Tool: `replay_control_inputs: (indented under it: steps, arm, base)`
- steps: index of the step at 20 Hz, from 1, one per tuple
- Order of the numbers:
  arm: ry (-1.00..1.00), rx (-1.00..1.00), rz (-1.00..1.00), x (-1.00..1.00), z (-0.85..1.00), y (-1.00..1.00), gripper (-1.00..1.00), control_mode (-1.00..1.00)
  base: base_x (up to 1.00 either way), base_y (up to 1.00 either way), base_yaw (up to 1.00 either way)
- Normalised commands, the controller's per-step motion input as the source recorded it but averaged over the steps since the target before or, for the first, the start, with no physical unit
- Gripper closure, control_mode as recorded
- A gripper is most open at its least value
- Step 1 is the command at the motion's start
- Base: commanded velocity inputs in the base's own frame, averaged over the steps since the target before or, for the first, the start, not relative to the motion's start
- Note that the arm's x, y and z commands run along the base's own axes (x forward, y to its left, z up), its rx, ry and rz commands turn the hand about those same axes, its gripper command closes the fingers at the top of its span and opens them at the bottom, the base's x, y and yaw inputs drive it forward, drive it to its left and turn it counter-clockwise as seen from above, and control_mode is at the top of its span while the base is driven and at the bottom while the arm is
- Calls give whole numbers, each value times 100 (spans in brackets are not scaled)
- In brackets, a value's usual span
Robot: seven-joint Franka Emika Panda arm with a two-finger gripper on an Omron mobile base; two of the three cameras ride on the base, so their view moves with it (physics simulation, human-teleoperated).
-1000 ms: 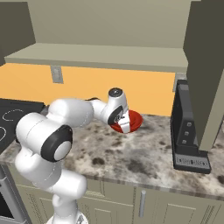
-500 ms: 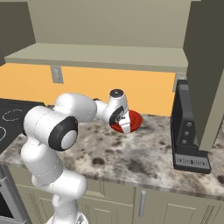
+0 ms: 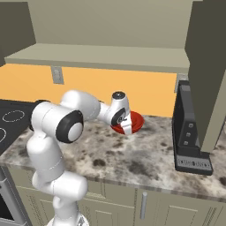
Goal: Pick up the bowls on the counter and stack them on top of one another in the open cabinet. Place the smaller bowl on top of the larger bowl.
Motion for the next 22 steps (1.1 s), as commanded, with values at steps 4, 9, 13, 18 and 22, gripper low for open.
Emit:
replay_control_inputs:
  steps: [4,9,13,18,22]
  arm:
    - [2,0,0,17,-24,0,-100,-100]
    - [2,0,0,19,-24,0,-100,-100]
    - [2,0,0,27,-20,0,-100,-100]
    - [1,0,0,25,-18,0,-100,-100]
    - [1,0,0,17,-15,0,-100,-100]
  base:
    - [0,0,0]
    - [0,0,0]
    - [0,0,0]
    - [0,0,0]
    - [0,0,0]
